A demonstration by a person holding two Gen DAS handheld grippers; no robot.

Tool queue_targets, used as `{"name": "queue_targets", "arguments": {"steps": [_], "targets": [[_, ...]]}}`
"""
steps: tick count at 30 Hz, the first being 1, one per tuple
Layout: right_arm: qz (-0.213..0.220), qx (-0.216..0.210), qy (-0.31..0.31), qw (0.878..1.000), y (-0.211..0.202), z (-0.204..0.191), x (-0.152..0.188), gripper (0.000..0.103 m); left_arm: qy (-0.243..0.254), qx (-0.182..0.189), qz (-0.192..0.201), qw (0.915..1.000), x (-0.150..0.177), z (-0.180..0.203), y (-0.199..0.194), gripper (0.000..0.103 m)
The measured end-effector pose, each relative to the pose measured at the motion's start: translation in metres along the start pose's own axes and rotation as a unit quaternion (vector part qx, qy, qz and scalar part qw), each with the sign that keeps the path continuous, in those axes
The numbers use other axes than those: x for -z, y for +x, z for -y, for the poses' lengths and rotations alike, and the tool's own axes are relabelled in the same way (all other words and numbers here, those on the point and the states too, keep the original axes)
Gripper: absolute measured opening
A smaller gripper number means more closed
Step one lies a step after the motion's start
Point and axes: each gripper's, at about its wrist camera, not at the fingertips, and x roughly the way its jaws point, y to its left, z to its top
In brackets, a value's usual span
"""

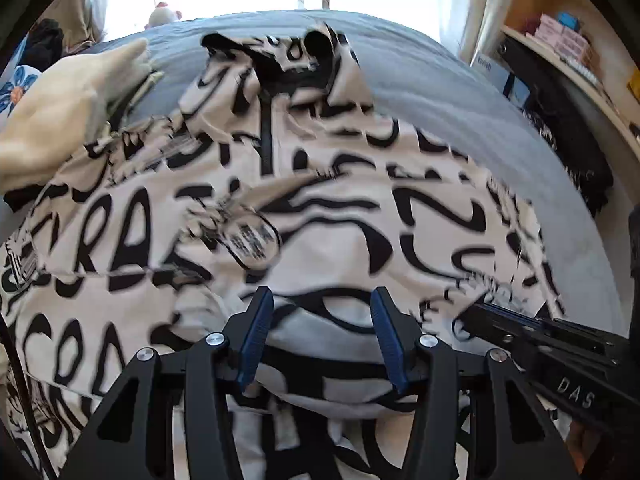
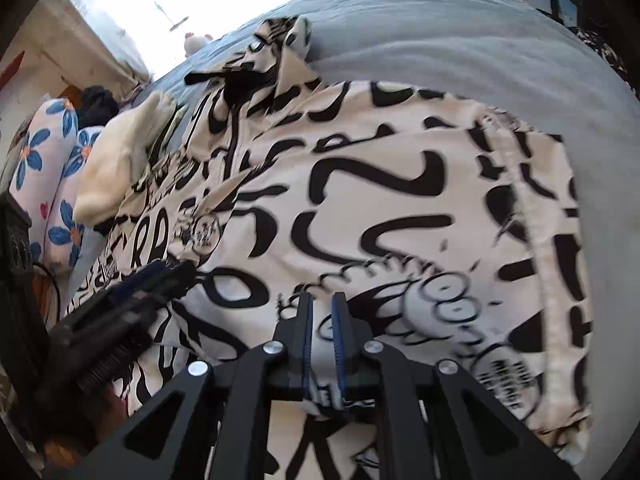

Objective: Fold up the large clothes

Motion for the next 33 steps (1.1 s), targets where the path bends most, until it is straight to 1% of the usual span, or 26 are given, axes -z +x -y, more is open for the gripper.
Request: {"name": "queue_targets", "arguments": {"steps": [2, 3, 4, 5, 6, 7, 8, 10, 12, 14, 15, 17, 19, 20, 21, 22, 23, 24, 27, 29, 33], "targets": [[-0.015, 0.007, 0.005, 1.000, 0.010, 0.005, 0.006, 0.010, 0.004, -0.014, -0.014, 0.9998, 0.011, 0.005, 0.012, 0.049], [-0.019, 0.013, 0.009, 1.000, 0.012, 0.010, 0.010, 0.010, 0.009, -0.027, -0.015, 0.9995, 0.015, 0.006, 0.018, 0.049], [-0.019, 0.020, 0.013, 1.000, 0.012, 0.017, 0.014, 0.010, 0.012, -0.036, -0.014, 0.9992, 0.019, 0.004, 0.021, 0.051], [-0.016, 0.026, 0.017, 0.999, 0.009, 0.025, 0.017, 0.010, 0.011, -0.032, -0.013, 0.9993, 0.022, 0.001, 0.022, 0.052], [-0.010, 0.032, 0.022, 0.999, 0.004, 0.034, 0.020, 0.010, 0.007, -0.020, -0.010, 0.9997, 0.024, -0.005, 0.020, 0.052], [0.000, 0.048, 0.031, 0.998, -0.004, 0.048, 0.022, 0.010, 0.006, -0.014, -0.009, 0.9998, 0.025, -0.008, 0.019, 0.053], [0.006, 0.061, 0.039, 0.997, -0.010, 0.060, 0.023, 0.010, 0.005, -0.018, -0.009, 0.9998, 0.026, -0.012, 0.018, 0.053], [0.022, 0.076, 0.064, 0.995, -0.025, 0.087, 0.029, 0.010, 0.008, -0.039, -0.006, 0.9992, 0.026, -0.019, 0.015, 0.053], [0.031, 0.078, 0.088, 0.993, -0.038, 0.110, 0.036, 0.009, 0.009, -0.038, -0.004, 0.9992, 0.027, -0.027, 0.012, 0.053], [0.035, 0.048, 0.108, 0.992, -0.049, 0.125, 0.044, 0.009, 0.009, -0.035, -0.006, 0.9993, 0.029, -0.031, 0.010, 0.053], [0.035, 0.039, 0.116, 0.992, -0.052, 0.128, 0.048, 0.009, 0.009, -0.034, -0.006, 0.9994, 0.029, -0.032, 0.009, 0.053], [0.039, 0.044, 0.117, 0.991, -0.056, 0.126, 0.052, 0.009, 0.008, -0.036, -0.007, 0.9993, 0.030, -0.031, 0.005, 0.053], [0.042, 0.066, 0.105, 0.991, -0.059, 0.117, 0.054, 0.010, 0.006, -0.041, -0.006, 0.9991, 0.030, -0.029, 0.000, 0.053], [0.044, 0.073, 0.100, 0.991, -0.060, 0.113, 0.052, 0.014, 0.005, -0.044, -0.005, 0.9990, 0.030, -0.028, -0.003, 0.054], [0.047, 0.073, 0.096, 0.992, -0.062, 0.108, 0.053, 0.024, 0.003, -0.046, -0.004, 0.9989, 0.030, -0.027, -0.006, 0.057], [0.050, 0.069, 0.095, 0.992, -0.064, 0.107, 0.053, 0.031, 0.001, -0.052, -0.002, 0.9987, 0.031, -0.027, -0.010, 0.061], [0.053, 0.066, 0.094, 0.992, -0.066, 0.104, 0.055, 0.043, 0.000, -0.058, 0.002, 0.9983, 0.031, -0.026, -0.013, 0.062], [0.056, 0.068, 0.093, 0.992, -0.067, 0.100, 0.055, 0.048, 0.001, -0.064, 0.008, 0.9979, 0.032, -0.026, -0.019, 0.063], [0.065, 0.082, 0.084, 0.991, -0.072, 0.084, 0.058, 0.049, 0.000, -0.068, 0.015, 0.9975, 0.035, -0.028, -0.033, 0.063], [0.065, 0.072, 0.089, 0.991, -0.075, 0.080, 0.063, 0.049, -0.005, -0.062, 0.020, 0.9978, 0.038, -0.030, -0.044, 0.063], [0.062, 0.057, 0.108, 0.991, -0.082, 0.074, 0.075, 0.049, -0.012, -0.065, 0.032, 0.9973, 0.044, -0.031, -0.067, 0.063]]}}
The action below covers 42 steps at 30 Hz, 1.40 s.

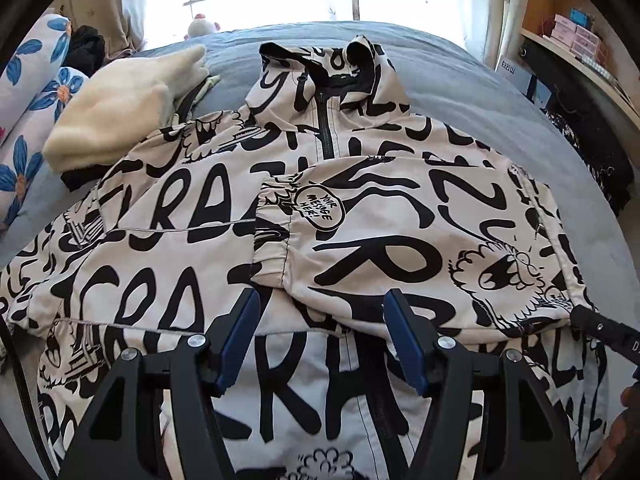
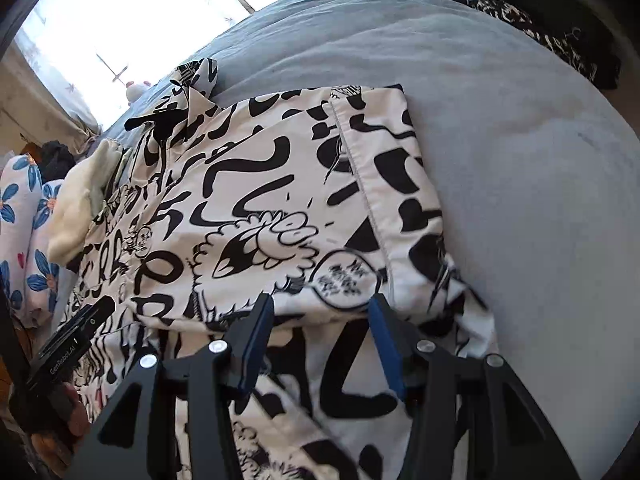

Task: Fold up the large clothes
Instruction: 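Move the left tool to the other jacket sleeve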

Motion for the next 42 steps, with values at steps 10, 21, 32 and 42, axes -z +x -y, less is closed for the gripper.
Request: {"name": "queue_targets", "arguments": {"steps": [10, 21, 32, 42], "targets": [[0.013, 0.006, -0.009, 1.000, -0.032, -0.023, 0.039, 0.049, 0.016, -0.023, 0.016, 0.9995, 0.023, 0.001, -0.056, 0.063], [0.018, 0.004, -0.058, 0.998, -0.062, -0.068, 0.081, 0.049, 0.018, -0.020, 0.034, 0.9991, 0.058, -0.023, -0.116, 0.063], [0.031, -0.001, -0.118, 0.993, -0.082, -0.132, 0.115, 0.049, -0.017, -0.035, 0.052, 0.9979, 0.083, -0.089, -0.156, 0.064], [0.035, -0.013, -0.178, 0.983, -0.077, -0.207, 0.140, 0.049, -0.071, -0.062, 0.041, 0.9947, 0.103, -0.170, -0.160, 0.065]]}}
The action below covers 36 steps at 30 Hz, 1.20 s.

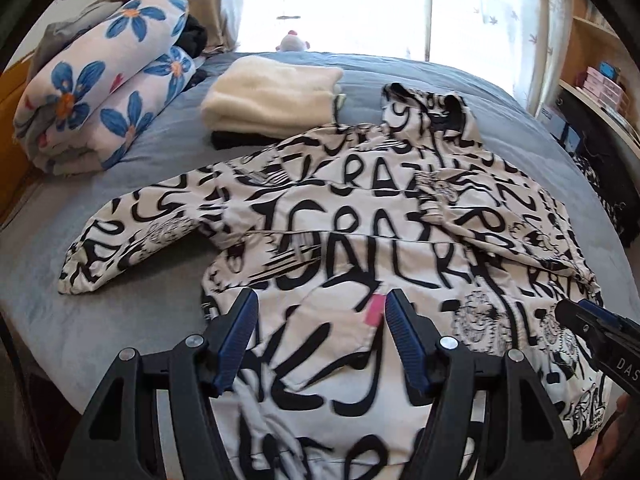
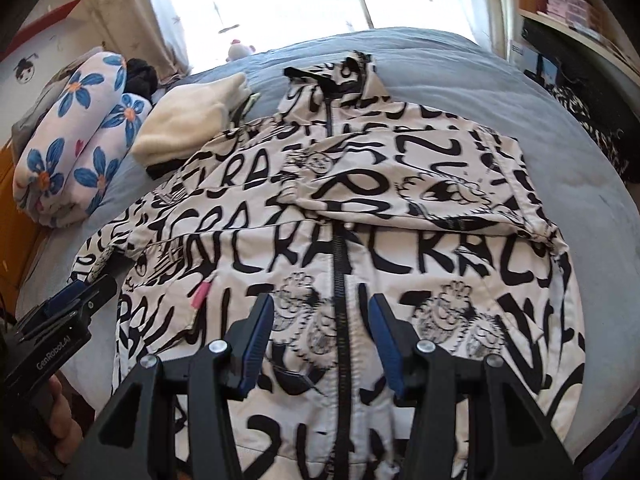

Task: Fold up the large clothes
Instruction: 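Move the left tool to the other jacket sleeve, then grasp the sleeve cuff with the left tool and lift it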

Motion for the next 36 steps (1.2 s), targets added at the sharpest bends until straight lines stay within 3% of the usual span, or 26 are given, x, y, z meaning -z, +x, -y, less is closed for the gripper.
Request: {"name": "queue_targets", "arguments": {"steps": [9, 22, 28, 36], "targets": [[0.010, -0.038, -0.051, 0.998, 0.022, -0.076, -0.002, 0.049, -0.051, -0.029, -0.021, 0.9981, 0.007, -0.080, 0.016, 0.065], [0.001, -0.077, -0.128, 0.989, 0.078, -0.183, -0.017, 0.049, -0.140, -0.010, -0.061, 0.9883, 0.017, -0.193, 0.052, 0.065], [-0.011, -0.084, -0.151, 0.985, 0.108, -0.222, -0.022, 0.049, -0.208, 0.027, -0.085, 0.9741, 0.031, -0.247, 0.080, 0.065], [-0.027, -0.091, -0.176, 0.980, 0.137, -0.261, -0.023, 0.049, -0.324, 0.094, -0.061, 0.9394, 0.051, -0.324, 0.108, 0.065]]}}
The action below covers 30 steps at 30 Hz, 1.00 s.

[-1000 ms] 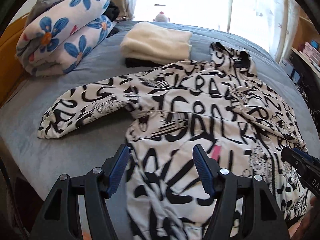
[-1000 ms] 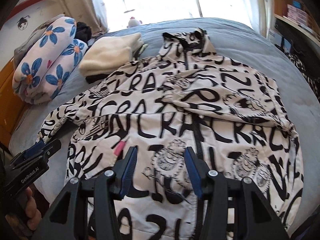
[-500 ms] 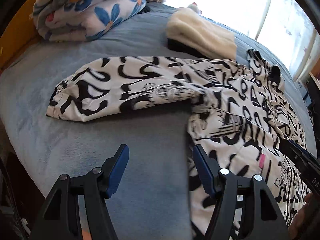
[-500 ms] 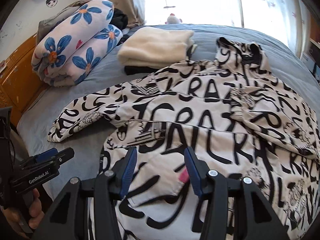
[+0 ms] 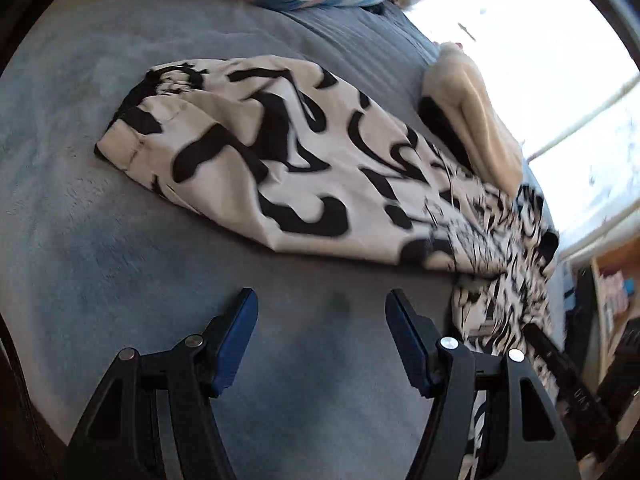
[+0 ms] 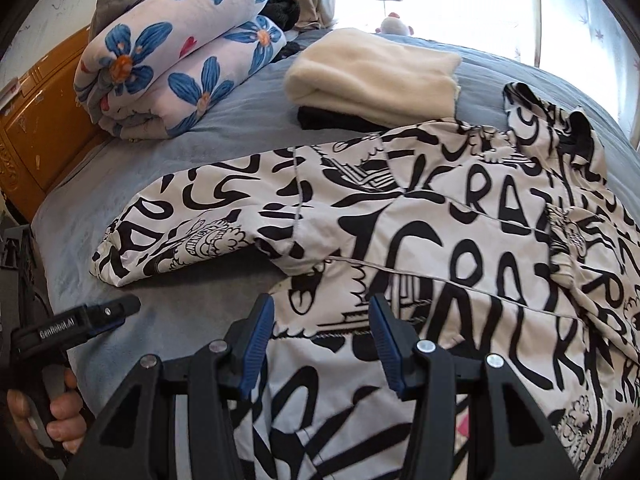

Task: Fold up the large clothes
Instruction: 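Grasp the sleeve cuff with the left tool and lift it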

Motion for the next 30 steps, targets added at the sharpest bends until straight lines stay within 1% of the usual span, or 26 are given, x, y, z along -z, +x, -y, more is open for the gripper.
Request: {"name": "queue_targets", "arguments": {"steps": [2, 6, 9, 11, 12, 13, 14, 15, 16, 17, 19, 20, 22, 23, 26, 29, 30], "targets": [[-0.004, -0.002, -0.003, 1.000, 0.006, -0.005, -0.001, 0.049, -0.025, 0.013, 0.008, 0.9996, -0.011, -0.014, 0.002, 0.065], [-0.017, -0.005, -0.009, 1.000, 0.017, -0.013, 0.001, 0.049, -0.049, 0.027, 0.026, 0.9981, -0.030, -0.030, 0.007, 0.065], [-0.028, -0.004, -0.012, 1.000, 0.025, -0.015, 0.004, 0.049, -0.061, 0.020, 0.040, 0.9971, -0.041, -0.035, 0.016, 0.065], [-0.035, -0.004, -0.009, 0.999, 0.029, -0.014, 0.006, 0.049, -0.059, 0.002, 0.045, 0.9973, -0.047, -0.032, 0.021, 0.062], [-0.037, -0.005, -0.007, 0.999, 0.031, -0.013, 0.007, 0.049, -0.050, -0.020, 0.051, 0.9972, -0.049, -0.027, 0.024, 0.050], [-0.040, -0.004, -0.004, 0.999, 0.032, -0.011, 0.008, 0.049, -0.037, -0.048, 0.059, 0.9964, -0.051, -0.022, 0.024, 0.034], [-0.040, -0.005, -0.001, 0.999, 0.032, -0.009, 0.008, 0.049, -0.015, -0.084, 0.066, 0.9942, -0.052, -0.012, 0.027, 0.029], [-0.041, -0.006, 0.002, 0.999, 0.032, -0.006, 0.009, 0.049, 0.002, -0.102, 0.070, 0.9923, -0.053, -0.006, 0.027, 0.020], [-0.041, -0.006, 0.006, 0.999, 0.031, -0.003, 0.009, 0.049, 0.010, -0.110, 0.077, 0.9908, -0.053, -0.002, 0.024, 0.012], [-0.040, -0.006, 0.011, 0.999, 0.030, 0.001, 0.009, 0.049, 0.019, -0.123, 0.087, 0.9884, -0.054, 0.006, 0.020, 0.010], [-0.034, -0.007, 0.020, 0.999, 0.024, 0.009, 0.010, 0.049, 0.057, -0.140, 0.120, 0.9812, -0.054, 0.033, 0.008, 0.007], [-0.031, -0.007, 0.024, 0.999, 0.021, 0.014, 0.010, 0.049, 0.084, -0.146, 0.142, 0.9755, -0.054, 0.053, -0.002, 0.007], [-0.022, -0.007, 0.036, 0.999, 0.012, 0.026, 0.011, 0.049, 0.126, -0.140, 0.175, 0.9664, -0.053, 0.091, -0.019, 0.006], [-0.019, -0.007, 0.042, 0.999, 0.008, 0.031, 0.011, 0.049, 0.140, -0.136, 0.185, 0.9631, -0.054, 0.107, -0.026, 0.006], [-0.004, -0.005, 0.064, 0.998, -0.008, 0.053, 0.014, 0.049, 0.198, -0.101, 0.217, 0.9507, -0.049, 0.175, -0.049, 0.006], [0.010, 0.002, 0.089, 0.996, -0.026, 0.083, 0.020, 0.049, 0.246, -0.054, 0.230, 0.9400, -0.037, 0.242, -0.060, 0.006], [0.015, 0.007, 0.099, 0.995, -0.032, 0.094, 0.023, 0.049, 0.266, -0.037, 0.234, 0.9344, -0.028, 0.266, -0.065, 0.006]]}}
